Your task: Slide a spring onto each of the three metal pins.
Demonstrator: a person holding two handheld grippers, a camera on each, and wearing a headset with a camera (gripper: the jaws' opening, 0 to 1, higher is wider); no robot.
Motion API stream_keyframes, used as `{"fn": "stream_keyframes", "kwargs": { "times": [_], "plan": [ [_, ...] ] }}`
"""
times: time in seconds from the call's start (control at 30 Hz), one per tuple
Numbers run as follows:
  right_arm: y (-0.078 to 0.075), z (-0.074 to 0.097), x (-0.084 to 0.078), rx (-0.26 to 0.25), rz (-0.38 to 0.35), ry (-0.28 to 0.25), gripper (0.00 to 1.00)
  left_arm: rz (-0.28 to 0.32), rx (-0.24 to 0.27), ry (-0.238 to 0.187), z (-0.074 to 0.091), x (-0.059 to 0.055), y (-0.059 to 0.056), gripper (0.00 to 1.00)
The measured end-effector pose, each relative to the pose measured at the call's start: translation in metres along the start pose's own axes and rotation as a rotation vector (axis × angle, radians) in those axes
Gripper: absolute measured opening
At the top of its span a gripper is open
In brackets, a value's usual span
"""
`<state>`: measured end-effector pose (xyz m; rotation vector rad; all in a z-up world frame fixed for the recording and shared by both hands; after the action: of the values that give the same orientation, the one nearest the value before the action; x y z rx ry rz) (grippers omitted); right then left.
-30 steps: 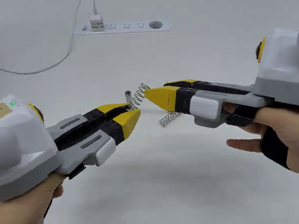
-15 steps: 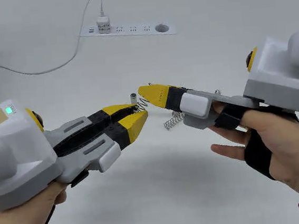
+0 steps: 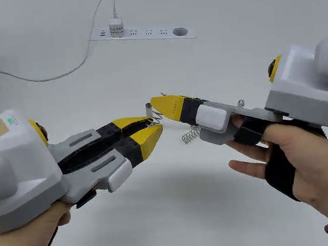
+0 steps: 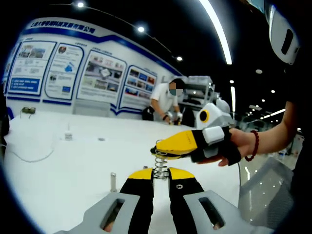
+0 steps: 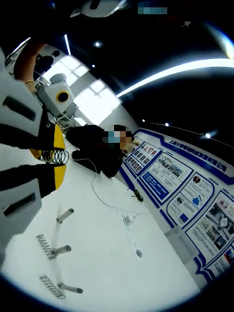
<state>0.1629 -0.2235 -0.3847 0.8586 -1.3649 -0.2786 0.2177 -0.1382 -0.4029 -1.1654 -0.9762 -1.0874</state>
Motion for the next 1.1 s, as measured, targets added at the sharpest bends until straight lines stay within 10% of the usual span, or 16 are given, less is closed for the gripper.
{"fn": "stream_keyframes", "kwargs": {
  "times": [0.17,0.27,0.63,1.1],
  "plan": [
    [0.001,-0.001,0.0,0.008,0.041,0.028,0.11,-0.005,0.005,0.02,0.0,-0.001,-0.001,0.11],
    [0.0,0.0,0.0,-0.016,0.103,0.039,0.11,-0.124,0.016,0.046,0.001,-0.001,-0.001,0.12],
    [-0.012,0.002,0.007,-0.101,0.252,0.018,0.11,-0.245,0.068,0.135,0.004,-0.014,-0.001,0.33],
    [-0.038,-0.014,0.015,-0.183,0.437,0.02,0.11,-0.236,0.109,0.171,0.01,-0.028,-0.001,0.48]
  ]
}}
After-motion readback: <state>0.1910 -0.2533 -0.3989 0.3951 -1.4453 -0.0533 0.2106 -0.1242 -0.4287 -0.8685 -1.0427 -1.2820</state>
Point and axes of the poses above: the centre of the closed fingertips' face, and the gripper's own axes: z roughly backward along the fingers, y roughly to its left, x roughly out of its top, the point moved 6 cm from there along z, roughly backward along the fingers, and after that the axes turned 11 degrees about x, right-handed, at the moved point
